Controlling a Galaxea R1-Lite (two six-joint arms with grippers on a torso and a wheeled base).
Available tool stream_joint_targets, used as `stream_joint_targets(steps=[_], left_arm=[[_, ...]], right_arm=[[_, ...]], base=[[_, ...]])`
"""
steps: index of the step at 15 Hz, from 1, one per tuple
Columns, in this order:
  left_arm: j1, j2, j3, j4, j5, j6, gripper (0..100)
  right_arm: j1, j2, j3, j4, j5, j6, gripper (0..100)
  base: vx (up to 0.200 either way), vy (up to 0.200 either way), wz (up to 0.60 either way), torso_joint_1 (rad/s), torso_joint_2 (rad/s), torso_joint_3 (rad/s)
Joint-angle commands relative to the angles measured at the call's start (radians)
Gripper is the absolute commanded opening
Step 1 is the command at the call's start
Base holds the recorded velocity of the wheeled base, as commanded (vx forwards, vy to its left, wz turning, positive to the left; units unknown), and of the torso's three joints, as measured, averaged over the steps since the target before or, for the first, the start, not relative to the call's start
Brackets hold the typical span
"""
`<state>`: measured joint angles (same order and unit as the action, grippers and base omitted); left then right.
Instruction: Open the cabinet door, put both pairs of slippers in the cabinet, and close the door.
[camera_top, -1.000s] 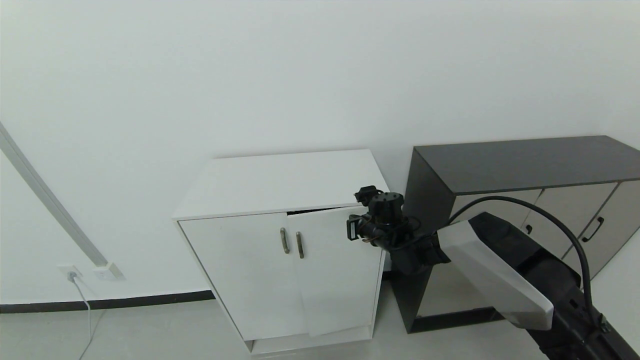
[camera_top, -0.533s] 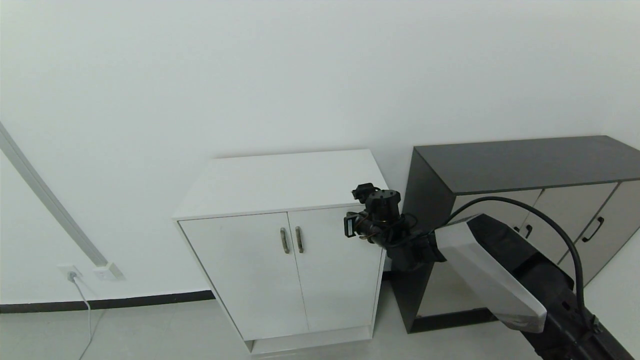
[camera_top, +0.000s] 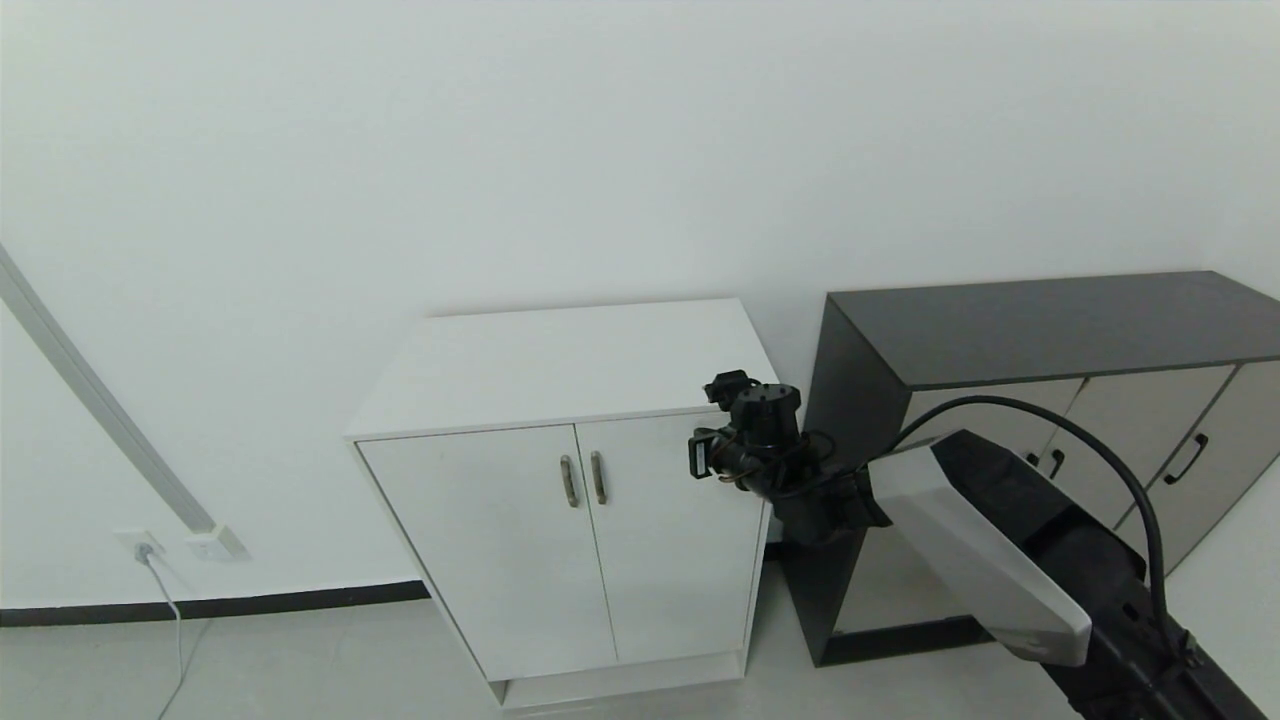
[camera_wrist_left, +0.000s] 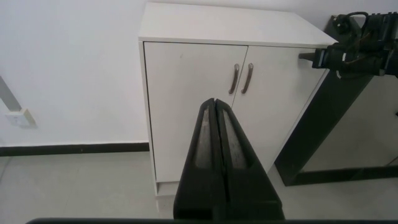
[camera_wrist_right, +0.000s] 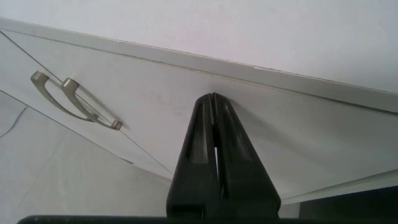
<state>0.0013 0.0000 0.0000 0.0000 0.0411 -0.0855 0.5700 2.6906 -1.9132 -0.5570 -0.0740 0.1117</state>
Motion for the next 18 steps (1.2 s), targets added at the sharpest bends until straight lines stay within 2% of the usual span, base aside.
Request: stream_joint_targets(steps=[1, 5, 7, 10, 16, 17, 18], left_arm=[[0.000, 0.000, 0.000, 0.000, 0.000, 0.000, 0], [0.000, 0.000, 0.000, 0.000, 0.000, 0.000, 0], [0.000, 0.002, 0.000, 0.000, 0.000, 0.000, 0], [0.000, 0.000, 0.000, 0.000, 0.000, 0.000, 0], [0.000, 0.000, 0.000, 0.000, 0.000, 0.000, 0], [0.000, 0.000, 0.000, 0.000, 0.002, 0.000, 0], [0.000, 0.000, 0.000, -0.002, 0.002, 0.000, 0]], right_arm=[[0.011, -0.058, 0.094, -0.030, 0.000, 0.003, 0], [0.011, -0.229, 0.387, -0.182, -0.001, 0.000, 0], [-0.002, -0.311, 0.507, -0.238, -0.001, -0.001, 0], [-0.050, -0.519, 0.767, -0.316, -0.001, -0.003, 0], [-0.279, -0.813, 1.074, -0.323, -0.001, -0.024, 0], [-0.295, -0.833, 1.097, -0.323, -0.001, -0.026, 0], [-0.358, -0.900, 1.174, -0.323, -0.001, -0.044, 0]], base=[[0.000, 0.000, 0.00, 0.000, 0.00, 0.000], [0.000, 0.000, 0.00, 0.000, 0.00, 0.000], [0.000, 0.000, 0.00, 0.000, 0.00, 0.000], [0.000, 0.000, 0.00, 0.000, 0.00, 0.000], [0.000, 0.000, 0.00, 0.000, 0.00, 0.000], [0.000, 0.000, 0.00, 0.000, 0.00, 0.000], [0.000, 0.000, 0.00, 0.000, 0.00, 0.000]])
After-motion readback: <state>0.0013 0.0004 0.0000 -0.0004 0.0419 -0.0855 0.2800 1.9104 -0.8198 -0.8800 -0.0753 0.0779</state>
